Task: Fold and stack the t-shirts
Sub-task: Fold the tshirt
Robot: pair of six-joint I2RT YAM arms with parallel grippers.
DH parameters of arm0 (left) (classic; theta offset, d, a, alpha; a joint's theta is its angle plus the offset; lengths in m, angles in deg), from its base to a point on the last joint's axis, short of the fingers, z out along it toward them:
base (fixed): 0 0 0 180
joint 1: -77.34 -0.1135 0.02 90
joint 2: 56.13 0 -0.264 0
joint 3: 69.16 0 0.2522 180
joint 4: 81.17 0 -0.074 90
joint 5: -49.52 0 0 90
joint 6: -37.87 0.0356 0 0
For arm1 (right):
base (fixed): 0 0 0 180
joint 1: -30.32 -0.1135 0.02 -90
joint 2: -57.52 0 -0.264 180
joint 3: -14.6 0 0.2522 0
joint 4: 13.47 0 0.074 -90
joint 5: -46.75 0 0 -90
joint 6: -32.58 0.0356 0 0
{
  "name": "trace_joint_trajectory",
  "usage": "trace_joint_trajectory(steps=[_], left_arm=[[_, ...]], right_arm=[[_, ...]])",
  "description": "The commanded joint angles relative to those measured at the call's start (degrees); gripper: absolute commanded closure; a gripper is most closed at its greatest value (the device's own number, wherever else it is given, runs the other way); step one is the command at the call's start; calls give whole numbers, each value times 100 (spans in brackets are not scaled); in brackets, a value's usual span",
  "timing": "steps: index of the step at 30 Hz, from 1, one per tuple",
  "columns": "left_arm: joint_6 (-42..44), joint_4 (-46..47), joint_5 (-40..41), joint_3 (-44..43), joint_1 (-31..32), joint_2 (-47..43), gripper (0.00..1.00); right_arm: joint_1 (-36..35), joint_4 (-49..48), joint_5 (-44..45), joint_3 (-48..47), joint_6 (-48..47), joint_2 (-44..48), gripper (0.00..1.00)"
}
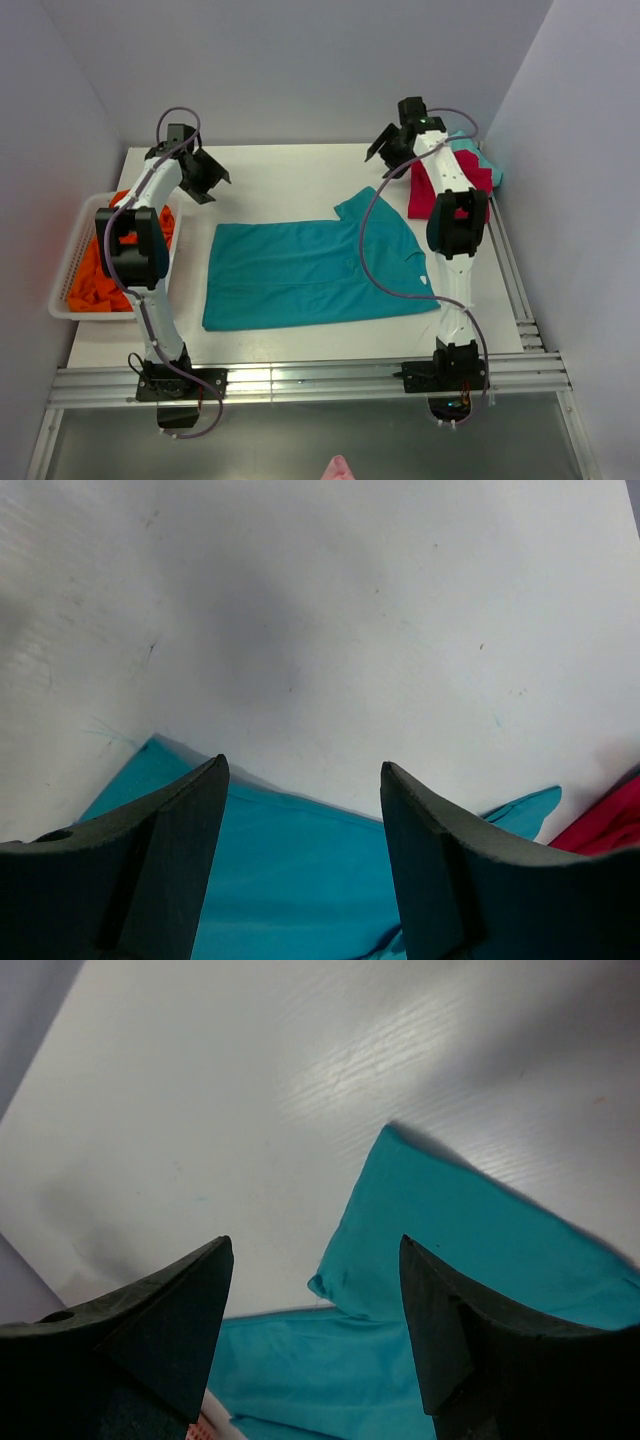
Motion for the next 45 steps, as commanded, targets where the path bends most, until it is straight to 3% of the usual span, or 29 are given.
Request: trace_joint_trajectory(steps=[1,8,32,35,37,41,42,45], left_arm=[[251,279,-233,58,-84,32,32],[313,411,-338,419,-137,-82,34],[673,727,-716,1931,-137,-1023,36],[621,832,-821,2168,-137,-1110,37],[594,903,-830,2326,-137,-1207,37],[638,894,-795,2432,-137,-1304,37],[647,894,-786,2432,-137,-1330,37],[630,920,-822,2458,-137,-1374,37]], right_arm=[[-252,-41,56,211,73,-38,26],[-498,-49,302,387,204,-188,27],[-375,117,1454,72,380,-1040,32],[-393,372,1603,-236,337,-1233,43],[-428,442,1664,-333,258,-1286,63],[-498,574,1726,-413,275,-1295,77],[-516,575,1726,-360,266,-1278,87],[-542,574,1788,-386,275,-1278,96]])
